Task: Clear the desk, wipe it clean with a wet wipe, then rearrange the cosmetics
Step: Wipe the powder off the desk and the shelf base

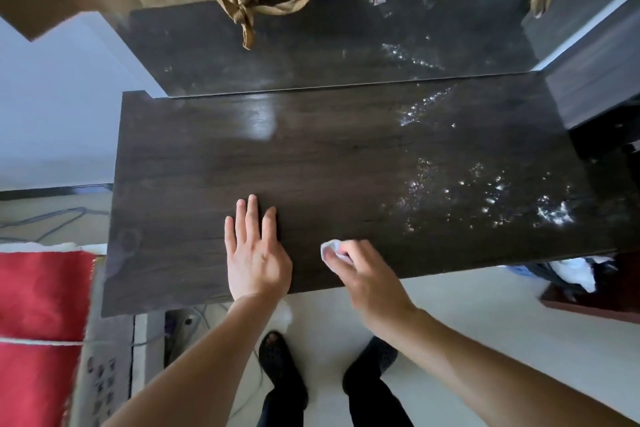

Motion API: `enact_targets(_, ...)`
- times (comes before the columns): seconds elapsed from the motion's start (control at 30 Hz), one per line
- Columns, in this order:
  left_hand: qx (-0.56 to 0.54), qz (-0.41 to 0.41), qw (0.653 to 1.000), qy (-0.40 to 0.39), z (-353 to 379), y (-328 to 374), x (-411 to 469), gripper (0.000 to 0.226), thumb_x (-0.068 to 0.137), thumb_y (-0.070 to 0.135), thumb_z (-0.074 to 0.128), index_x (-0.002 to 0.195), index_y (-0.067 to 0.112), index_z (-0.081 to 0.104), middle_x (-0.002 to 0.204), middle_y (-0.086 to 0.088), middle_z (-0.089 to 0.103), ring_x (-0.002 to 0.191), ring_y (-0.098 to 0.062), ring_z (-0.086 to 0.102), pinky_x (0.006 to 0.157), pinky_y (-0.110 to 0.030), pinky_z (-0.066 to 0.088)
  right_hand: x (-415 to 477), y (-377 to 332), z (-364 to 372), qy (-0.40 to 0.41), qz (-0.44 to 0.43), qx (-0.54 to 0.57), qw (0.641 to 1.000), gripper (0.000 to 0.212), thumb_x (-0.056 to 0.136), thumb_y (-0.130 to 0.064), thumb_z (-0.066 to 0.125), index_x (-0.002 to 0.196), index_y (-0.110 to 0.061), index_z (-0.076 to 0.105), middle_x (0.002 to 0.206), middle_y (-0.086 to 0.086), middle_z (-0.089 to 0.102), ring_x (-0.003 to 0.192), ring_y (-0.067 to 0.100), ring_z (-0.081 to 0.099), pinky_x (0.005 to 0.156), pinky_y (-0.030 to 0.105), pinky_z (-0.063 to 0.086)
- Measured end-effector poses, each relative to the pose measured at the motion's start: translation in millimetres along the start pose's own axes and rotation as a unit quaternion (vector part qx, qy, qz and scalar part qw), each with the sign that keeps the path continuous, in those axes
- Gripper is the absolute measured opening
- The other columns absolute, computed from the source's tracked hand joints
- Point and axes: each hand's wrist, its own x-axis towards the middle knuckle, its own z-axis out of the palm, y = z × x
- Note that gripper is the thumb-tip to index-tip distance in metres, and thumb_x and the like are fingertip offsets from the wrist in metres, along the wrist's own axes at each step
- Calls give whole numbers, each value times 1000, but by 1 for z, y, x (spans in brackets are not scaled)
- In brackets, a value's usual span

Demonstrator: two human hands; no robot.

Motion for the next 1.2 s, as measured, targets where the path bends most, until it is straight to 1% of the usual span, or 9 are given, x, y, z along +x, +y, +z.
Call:
enact_targets(0.07,4,-1,1000,0,-1,1,1,51,78,11,41,127,7,51,148,-19,36,141,-36,25,115,-48,17,19,36,-12,-1,-33,-1,999,38,81,1,50,113,-15,62,96,4,54,84,24,51,69,32,48)
enact_targets(0.23,6,-11,1000,11,0,3,0,49,81,10,40,129,7,51,148,-17,36,141,-34,25,116,-48,18,95,102,-39,57,98,-59,992,50,63,21,50,103,-5,65,92,15,50,82,35,48,62,45,48)
enact_targets(0.43,-28,-135,988,66,10,37,-10,49,81,5,36,127,3,53,146,-21,39,138,-37,30,113,-50,23,-20,46,-21,-39,-76,45,995,41,78,4,55,114,-15,58,94,2,51,80,23,47,67,31,44)
enact_targets(0.63,-29,-227,972,59,20,65,-5,52,84,1,41,135,4,42,153,-17,27,144,-32,15,119,-44,6,1,116,-44,69,66,4,995,57,66,24,57,112,-10,63,90,7,50,79,26,46,65,30,42)
enact_targets(0.8,-32,-229,970,69,22,69,-7,50,83,4,39,133,3,43,152,-18,28,144,-33,17,118,-47,7,-51,77,-24,10,-41,55,998,54,75,11,54,119,-19,57,99,1,52,85,21,48,74,30,46)
enact_targets(0.93,-32,-225,972,65,20,70,-7,52,83,11,33,133,4,43,152,-19,28,144,-33,17,118,-47,6,-41,148,-50,83,57,2,995,48,79,13,60,119,-13,64,100,6,56,89,24,50,74,28,44)
enact_targets(1.03,-26,-224,972,62,20,70,-6,53,82,12,32,133,5,43,152,-19,27,144,-33,16,118,-48,7,-27,124,-42,131,131,12,983,48,76,17,54,115,-10,67,94,10,56,82,29,50,70,32,44)
enact_targets(1.13,-25,-227,971,67,21,71,-7,51,83,11,35,133,5,43,153,-19,26,144,-33,16,118,-48,8,-18,61,-14,70,22,53,996,38,86,2,42,111,-15,64,92,4,52,81,25,46,71,32,43)
enact_targets(1.2,-24,-226,971,71,21,72,-6,51,83,10,35,133,6,43,152,-19,27,143,-33,17,118,-48,8,-2,71,-19,45,-30,60,997,38,85,5,46,111,-16,64,93,4,53,80,25,46,71,34,44)
